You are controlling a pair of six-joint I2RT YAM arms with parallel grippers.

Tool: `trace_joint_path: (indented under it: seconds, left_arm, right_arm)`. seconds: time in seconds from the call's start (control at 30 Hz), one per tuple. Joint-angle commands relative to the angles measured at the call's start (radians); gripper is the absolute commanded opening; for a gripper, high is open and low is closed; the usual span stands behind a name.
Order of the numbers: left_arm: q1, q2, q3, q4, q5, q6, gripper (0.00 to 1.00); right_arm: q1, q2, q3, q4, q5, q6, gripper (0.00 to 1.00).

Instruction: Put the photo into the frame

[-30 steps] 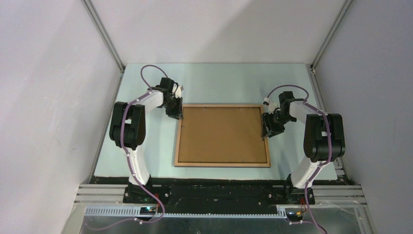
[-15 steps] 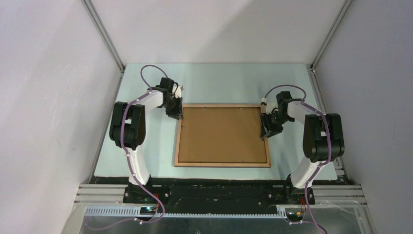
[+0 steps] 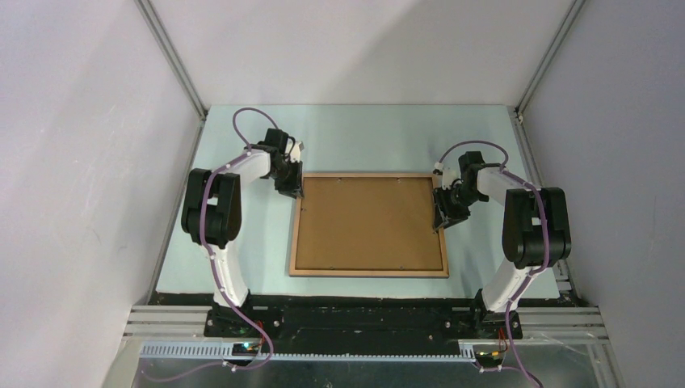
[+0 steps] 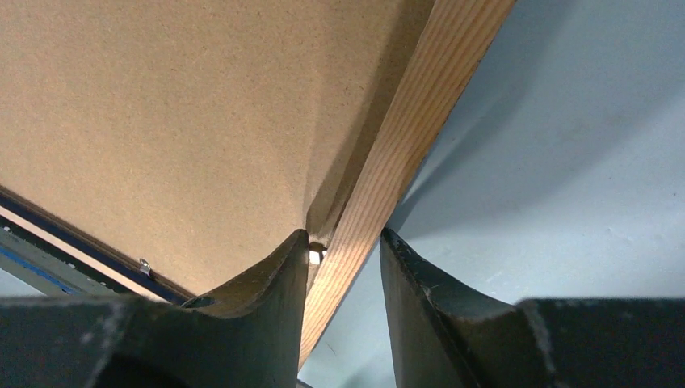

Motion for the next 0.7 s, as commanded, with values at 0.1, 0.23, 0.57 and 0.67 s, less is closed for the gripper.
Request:
trace_joint_path:
  seconds: [0.1,0.23,0.57,0.67]
  left_arm:
    - [0.016,-0.012,-0.018,0.039,0.002,0.010,0.00]
    - [0.017,-0.012,-0.017,0.039,0.003,0.009,0.00]
    - [0.019,-0.008,-0.016,0.039,0.003,0.009,0.00]
    - [0.019,-0.007,-0.016,0.039,0.003,0.009,0.00]
  right_arm:
    - [0.003,0.020,0.002,-0.008,0.036,-0.032,0.40]
    - [0.001,0.016,-0.002,-0.015,0.039,-0.045,0.39]
    - [-0.006,0.025,-0.002,-0.033,0.023,-0.096,0.39]
    - [-0.011,0.029,-0.002,-0.036,0.015,-0.107,0.39]
